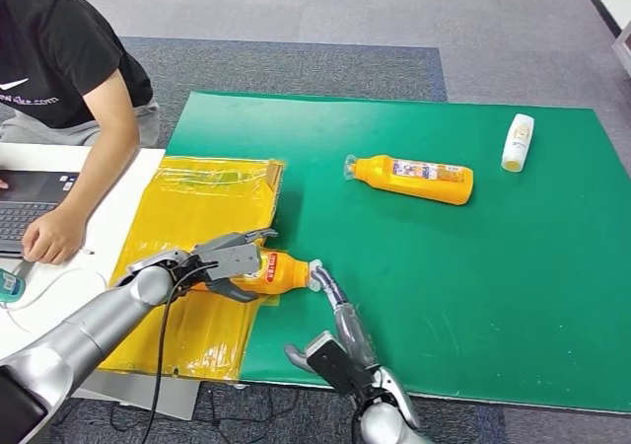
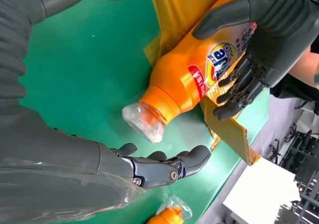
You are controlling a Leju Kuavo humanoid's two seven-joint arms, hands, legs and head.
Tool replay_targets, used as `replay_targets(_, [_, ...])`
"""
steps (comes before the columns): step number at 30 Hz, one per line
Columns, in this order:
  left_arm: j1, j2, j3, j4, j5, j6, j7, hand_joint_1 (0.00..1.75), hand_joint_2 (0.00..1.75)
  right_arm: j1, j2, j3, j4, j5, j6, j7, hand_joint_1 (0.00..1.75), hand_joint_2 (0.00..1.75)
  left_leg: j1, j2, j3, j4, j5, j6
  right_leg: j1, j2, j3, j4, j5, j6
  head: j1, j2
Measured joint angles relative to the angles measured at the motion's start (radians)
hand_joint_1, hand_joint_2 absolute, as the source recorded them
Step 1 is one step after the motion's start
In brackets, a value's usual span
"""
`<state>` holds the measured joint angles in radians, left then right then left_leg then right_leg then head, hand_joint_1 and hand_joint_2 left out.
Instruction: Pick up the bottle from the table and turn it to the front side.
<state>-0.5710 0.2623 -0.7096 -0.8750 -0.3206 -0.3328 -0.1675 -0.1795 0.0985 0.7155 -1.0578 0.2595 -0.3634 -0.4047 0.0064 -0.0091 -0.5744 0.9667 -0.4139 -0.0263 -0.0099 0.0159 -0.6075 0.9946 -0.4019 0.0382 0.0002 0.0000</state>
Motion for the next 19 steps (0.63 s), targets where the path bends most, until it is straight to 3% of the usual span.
replay_targets(5, [0.011, -0.005, 0.006, 0.0, -0.025, 0.055, 0.001, 0.0, 0.0, 0.002, 0.0, 0.0, 0.0, 0.002, -0.003, 0.009, 0.0, 1.75, 0.0, 0.0, 0.0, 0.0, 0.0, 0.0, 0.0, 0.0, 0.0, 0.0, 0.0, 0.0, 0.0, 0.0])
replay_targets(8, [0.038, -0.014, 0.024, -0.033, -0.094, 0.181, -0.011, 0.0, 0.0, 0.01, 0.0, -0.002, -0.002, 0.014, -0.013, 0.016, 0.0, 1.75, 0.0, 0.0, 0.0, 0.0, 0.0, 0.0, 0.0, 0.0, -0.001, 0.0, 0.0, 0.0, 0.0, 0.0])
replay_targets(13, [0.16, -0.052, 0.124, -0.258, -0.207, 0.454, -0.09, 0.0, 0.0, 0.046, -0.005, -0.022, -0.031, 0.04, -0.025, 0.034, 0.0, 1.75, 0.0, 0.0, -0.001, 0.0, -0.001, 0.001, 0.0, 0.0, -0.001, 0.0, -0.001, 0.001, 0.0, 0.0])
replay_targets(19, [0.294, -0.091, 0.201, -0.47, -0.309, 0.622, -0.145, 0.0, 0.0, 0.068, -0.01, -0.04, -0.055, 0.058, -0.033, 0.045, 0.0, 1.75, 0.0, 0.0, -0.001, 0.0, -0.003, 0.002, -0.001, 0.001, -0.002, -0.001, -0.002, 0.002, 0.0, 0.0])
